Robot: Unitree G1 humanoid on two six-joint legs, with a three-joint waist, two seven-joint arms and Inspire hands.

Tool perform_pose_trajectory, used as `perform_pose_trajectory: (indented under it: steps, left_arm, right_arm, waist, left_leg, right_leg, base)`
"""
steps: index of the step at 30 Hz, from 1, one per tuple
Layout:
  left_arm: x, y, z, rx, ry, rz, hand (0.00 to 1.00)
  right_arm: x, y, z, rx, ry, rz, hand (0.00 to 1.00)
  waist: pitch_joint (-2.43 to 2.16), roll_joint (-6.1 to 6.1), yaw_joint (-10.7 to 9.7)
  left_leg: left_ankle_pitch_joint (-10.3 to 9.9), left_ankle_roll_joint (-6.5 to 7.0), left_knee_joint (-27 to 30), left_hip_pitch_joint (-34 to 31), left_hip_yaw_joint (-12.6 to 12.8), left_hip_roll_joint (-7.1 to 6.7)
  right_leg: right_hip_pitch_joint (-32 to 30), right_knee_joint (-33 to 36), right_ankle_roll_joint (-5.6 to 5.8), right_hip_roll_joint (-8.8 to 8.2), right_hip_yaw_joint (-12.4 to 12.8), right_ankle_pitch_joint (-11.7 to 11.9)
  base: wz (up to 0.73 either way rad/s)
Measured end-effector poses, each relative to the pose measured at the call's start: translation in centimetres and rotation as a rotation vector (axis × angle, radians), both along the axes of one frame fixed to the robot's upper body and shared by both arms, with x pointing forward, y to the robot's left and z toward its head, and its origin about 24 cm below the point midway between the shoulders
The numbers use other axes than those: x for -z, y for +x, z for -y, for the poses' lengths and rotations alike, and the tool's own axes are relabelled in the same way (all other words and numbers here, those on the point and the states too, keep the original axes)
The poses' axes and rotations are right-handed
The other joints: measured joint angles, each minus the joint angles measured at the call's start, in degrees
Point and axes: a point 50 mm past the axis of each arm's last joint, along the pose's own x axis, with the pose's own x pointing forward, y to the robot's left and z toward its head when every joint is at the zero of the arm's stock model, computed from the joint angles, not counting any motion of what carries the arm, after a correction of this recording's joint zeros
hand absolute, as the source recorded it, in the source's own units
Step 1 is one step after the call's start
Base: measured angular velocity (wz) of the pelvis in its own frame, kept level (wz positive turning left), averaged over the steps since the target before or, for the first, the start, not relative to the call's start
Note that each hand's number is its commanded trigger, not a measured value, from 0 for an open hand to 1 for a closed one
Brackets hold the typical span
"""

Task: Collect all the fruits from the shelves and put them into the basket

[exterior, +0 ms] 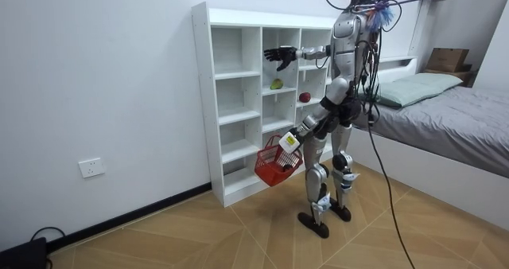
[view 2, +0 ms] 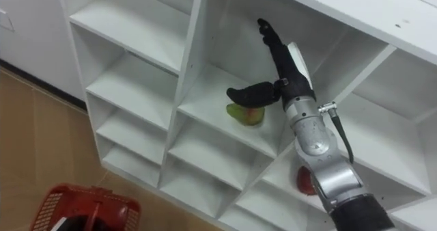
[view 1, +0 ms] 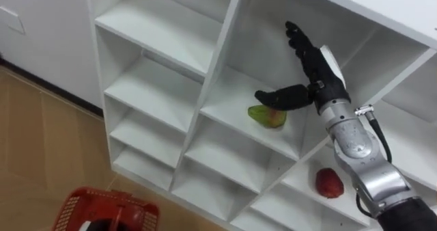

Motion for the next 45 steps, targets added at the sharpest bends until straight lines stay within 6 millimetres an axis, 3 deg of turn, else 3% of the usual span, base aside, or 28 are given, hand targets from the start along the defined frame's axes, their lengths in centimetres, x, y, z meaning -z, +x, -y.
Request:
perform_pose_trajectory:
  steps: [3, 8, 13, 15, 23, 30, 35, 45]
  left_arm:
    - [-0.1, 0.1, -0.2, 0.011, 0.004, 0.002, 1.0]
    - [-0.5, 0.6, -0.4, 0.034, 0.01, 0.01, 1.0]
    - [-0.5, 1.0, -0.2, 0.054, 0.018, 0.012, 1.0]
    - [-0.5, 1.1, 0.0, 0.064, 0.017, 0.009, 1.0]
    - [-0.5, 2.0, 0.8, 0.119, 0.02, 0.012, 1.0]
    - [-1.0, 3.6, 1.2, 0.194, 0.059, 0.031, 1.0]
    - [-1.0, 3.7, 1.2, 0.199, 0.06, 0.033, 1.0]
    - [-1.0, 3.7, 1.2, 0.201, 0.057, 0.032, 1.0]
  right_arm:
    - [0.8, 0.3, 0.7, 0.028, -0.019, -0.041, 0.0]
    - [1.2, 0.6, 1.2, 0.05, -0.033, -0.066, 0.0]
    - [2.4, 0.6, 2.2, 0.112, -0.042, -0.116, 0.0]
    - [2.7, 0.7, 2.5, 0.132, -0.047, -0.125, 0.0]
    - [3.9, 0.5, 2.7, 0.139, -0.096, -0.178, 0.0]
    - [3.4, 1.5, 3.2, 0.152, -0.151, -0.173, 0.0]
    - [3.3, 1.7, 3.3, 0.155, -0.167, -0.171, 0.0]
    - [3.5, 1.6, 3.5, 0.162, -0.169, -0.184, 0.0]
  waist:
    - [0.14, -0.32, 1.01]
    - [0.32, -0.92, 1.02]
    - [0.75, -0.37, 2.29]
    - [1.17, 0.17, 2.41]
    - [1.3, 0.62, 2.42]
    - [1.11, 1.1, 2.41]
    - [1.0, 1.67, 2.49]
    - [0.98, 1.7, 2.33]
  left_leg:
    - [-0.12, 0.03, 0.44, -0.39, -0.17, -0.01]
    - [-0.26, -0.07, 2.73, -4.25, -1.83, -0.11]
    - [-0.45, -0.08, 4.0, -6.31, -2.88, -0.29]
    - [-0.51, -0.13, 4.63, -7.32, -3.32, -0.33]
    - [-0.42, -0.25, 5.16, -9.51, -3.52, -0.26]
    - [-0.41, -0.24, 5.58, -11.9, -3.26, -0.15]
    - [-0.38, -0.22, 5.29, -11.95, -3.1, -0.11]
    - [-0.06, -0.31, 4.54, -11.89, -2.87, -0.07]
  right_leg:
    - [-0.19, 0.03, -0.01, 0.01, -0.14, 0.0]
    - [-2.91, 0.91, -0.04, 0.09, -1.75, 0.02]
    - [-4.0, 0.94, -0.12, 0.13, -3.11, 0.07]
    - [-4.51, 0.97, -0.18, 0.24, -3.44, 0.11]
    - [-6.33, 1.03, -0.31, 0.22, -4.0, 0.19]
    - [-8.76, 1.21, -0.52, 0.39, -3.66, 0.31]
    - [-9.27, 1.75, -0.54, 0.3, -3.49, 0.32]
    - [-9.61, 1.78, -0.54, 0.25, -3.33, 0.32]
  base:
    - [0.02]
    - [0.17]
    - [0.13]
    - [0.08]
    - [0.03]
    - [-0.02]
    - [-0.02]
    - [0.0]
